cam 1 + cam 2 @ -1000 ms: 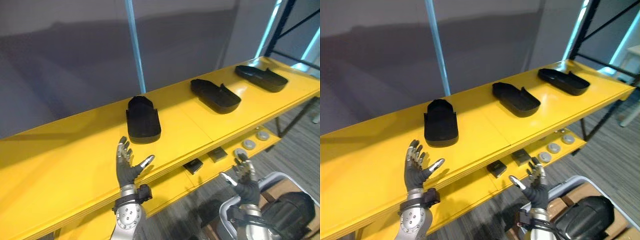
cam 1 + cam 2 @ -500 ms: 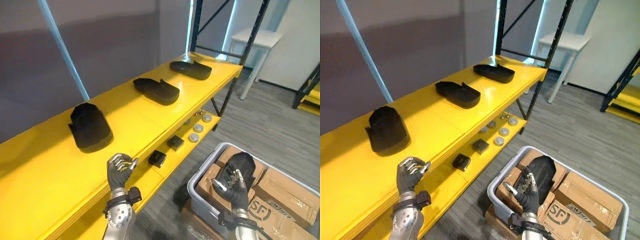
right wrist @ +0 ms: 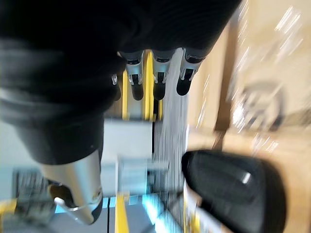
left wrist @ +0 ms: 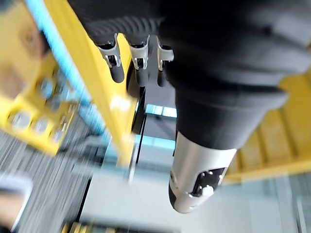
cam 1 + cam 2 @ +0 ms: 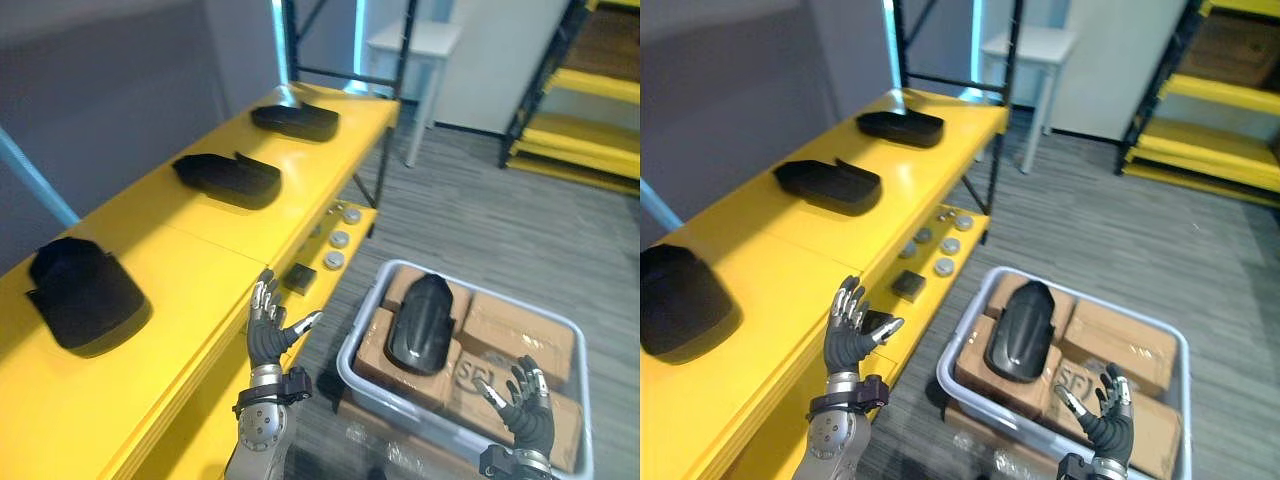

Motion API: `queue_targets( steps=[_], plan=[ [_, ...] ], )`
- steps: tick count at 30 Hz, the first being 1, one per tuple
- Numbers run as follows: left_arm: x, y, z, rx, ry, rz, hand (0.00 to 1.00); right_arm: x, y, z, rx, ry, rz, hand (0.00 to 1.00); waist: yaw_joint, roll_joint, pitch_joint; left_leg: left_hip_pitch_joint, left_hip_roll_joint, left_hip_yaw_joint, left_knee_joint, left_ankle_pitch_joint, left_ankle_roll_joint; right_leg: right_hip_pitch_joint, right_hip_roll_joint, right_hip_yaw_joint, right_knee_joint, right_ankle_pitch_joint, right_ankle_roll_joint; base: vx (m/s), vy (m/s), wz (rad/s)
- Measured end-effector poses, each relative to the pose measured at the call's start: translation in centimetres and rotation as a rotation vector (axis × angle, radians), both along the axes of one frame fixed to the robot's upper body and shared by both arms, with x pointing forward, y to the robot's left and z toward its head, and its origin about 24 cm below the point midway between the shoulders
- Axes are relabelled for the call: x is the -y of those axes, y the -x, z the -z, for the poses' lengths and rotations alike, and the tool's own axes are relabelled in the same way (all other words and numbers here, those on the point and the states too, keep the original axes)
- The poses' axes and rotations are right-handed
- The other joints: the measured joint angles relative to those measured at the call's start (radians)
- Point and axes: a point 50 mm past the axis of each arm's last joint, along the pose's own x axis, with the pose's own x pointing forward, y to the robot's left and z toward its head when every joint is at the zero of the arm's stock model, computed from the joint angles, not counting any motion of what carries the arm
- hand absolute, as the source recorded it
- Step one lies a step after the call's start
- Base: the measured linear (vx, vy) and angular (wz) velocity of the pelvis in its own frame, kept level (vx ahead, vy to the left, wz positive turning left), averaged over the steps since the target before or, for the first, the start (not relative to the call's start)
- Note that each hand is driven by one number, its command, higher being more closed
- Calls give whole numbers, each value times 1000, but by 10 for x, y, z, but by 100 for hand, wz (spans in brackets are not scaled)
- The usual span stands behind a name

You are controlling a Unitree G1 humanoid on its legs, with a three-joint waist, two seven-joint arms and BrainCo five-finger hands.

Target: Walk over and take plastic housings, then place them on the shelf

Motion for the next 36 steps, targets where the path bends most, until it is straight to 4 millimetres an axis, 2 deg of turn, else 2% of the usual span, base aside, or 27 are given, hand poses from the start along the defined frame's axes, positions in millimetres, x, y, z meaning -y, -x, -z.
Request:
queue_targets(
  steps=[2,3,4,6,7,9,11,12,13,15,16,17,18,19,20,21,22,24,26,28,30,32,36],
  plan=[
    [-1,-2,1,-1,-28,16,0,-3,-4,-1,7,-2,-10,0,6,8,14,-2,15,70,17,-12,4,4,-16,-75,-56,-39,-10,-236,65,-99],
    [0,-3,1,0,-31,23,0,-4,-5,-1,9,-1,-15,0,12,8,19,-4,22,103,22,-12,4,-16,-34,-126,-28,-34,-18,-86,81,-81],
    [3,-4,3,-6,-34,38,0,-2,-3,0,2,0,-8,0,13,1,22,-3,18,115,28,-13,3,-15,-58,-155,-4,-33,-7,-42,66,-66],
    [7,-5,7,-26,-39,52,0,-2,-3,0,-1,0,-5,0,8,8,27,-1,24,120,35,-12,1,-24,-57,-171,12,-6,-6,-4,-53,-18],
    [13,-5,11,-41,-37,75,0,-1,-2,2,-12,-1,-2,0,-5,24,35,3,40,111,33,-6,-9,-27,-44,-179,37,-13,-16,6,-116,4],
    [18,-6,15,-61,-34,96,0,-2,-5,5,-23,-4,-11,0,-2,35,41,3,68,108,54,1,-11,-35,-25,-188,72,-48,-34,51,-173,1],
    [20,-8,30,-124,-41,99,0,-3,-11,12,-58,-3,-25,0,-1,35,48,-30,114,70,183,10,19,-12,-10,-201,94,-78,-51,40,-164,11],
    [19,-9,42,-177,-49,97,0,-3,-16,13,-69,15,-32,0,3,34,59,-79,142,15,319,38,68,22,-7,-206,90,-89,-60,33,-191,19],
    [15,-8,54,-228,-52,74,0,0,-23,11,-73,46,-29,0,11,32,68,-155,149,-78,449,49,88,49,-5,-210,69,-93,-65,32,-214,12],
    [9,-6,66,-282,-51,44,0,3,-36,7,-59,69,-17,0,26,40,75,-235,111,-186,496,4,24,62,-2,-210,40,-93,-66,2,-107,-3],
    [2,-7,75,-323,-56,10,0,6,-49,2,-50,106,0,0,35,43,87,-285,72,-251,465,-17,-10,70,-2,-210,20,-91,-67,-19,-29,-20],
    [-6,-4,86,-369,-62,-25,0,7,-63,-1,-48,120,9,0,58,41,95,-296,26,-296,356,-18,-16,72,-3,-209,1,-69,-69,-24,5,-28],
    [-10,-2,92,-394,-65,-41,0,8,-70,-1,-49,124,15,0,67,45,97,-296,12,-312,278,-5,-5,74,3,-209,-14,-55,-67,-16,43,-48],
    [-14,4,103,-444,-87,-70,0,8,-84,-4,-57,154,27,0,83,61,107,-299,0,-333,179,71,14,78,21,-196,-43,-39,-64,31,44,-36],
    [-22,8,114,-491,-120,-100,0,5,-98,-9,-56,157,46,0,95,51,125,-301,-19,-321,145,88,15,73,6,-196,-66,-16,-51,47,45,-15],
    [-24,9,117,-503,-139,-105,0,5,-104,-14,-45,170,58,0,95,51,139,-308,-33,-327,127,99,23,63,-7,-200,-66,-10,-48,56,45,24],
    [-25,10,119,-507,-170,-123,0,5,-118,-25,-21,186,79,0,98,49,164,-327,-55,-334,97,123,27,30,-26,-210,-61,-3,-49,36,51,35],
    [-27,9,125,-532,-213,-144,0,6,-139,-41,-4,184,117,0,117,51,197,-350,-74,-344,81,152,28,7,-44,-226,-62,15,-52,82,75,36],
    [-28,10,135,-571,-244,-156,0,9,-158,-55,1,194,151,0,141,51,220,-353,-83,-359,77,155,30,10,-51,-234,-62,15,-51,108,95,29],
    [-27,16,146,-612,-291,-151,0,21,-176,-77,16,202,218,0,170,51,224,-361,-99,-370,68,161,39,6,-64,-242,-62,15,-46,122,131,23],
    [-27,19,151,-630,-312,-145,0,28,-186,-93,36,222,248,0,173,51,225,-379,-110,-384,66,164,44,-6,-74,-253,-62,17,-42,80,102,25],
    [-26,22,159,-661,-327,-134,0,42,-197,-110,30,247,283,0,189,51,233,-406,-124,-394,68,168,50,-27,-85,-254,-61,23,-31,68,116,19],
    [-28,27,169,-709,-332,-139,0,49,-209,-108,-54,212,289,0,213,50,247,-438,-132,-403,87,166,53,-47,-93,-253,-54,25,-18,12,79,8]
  ],
)
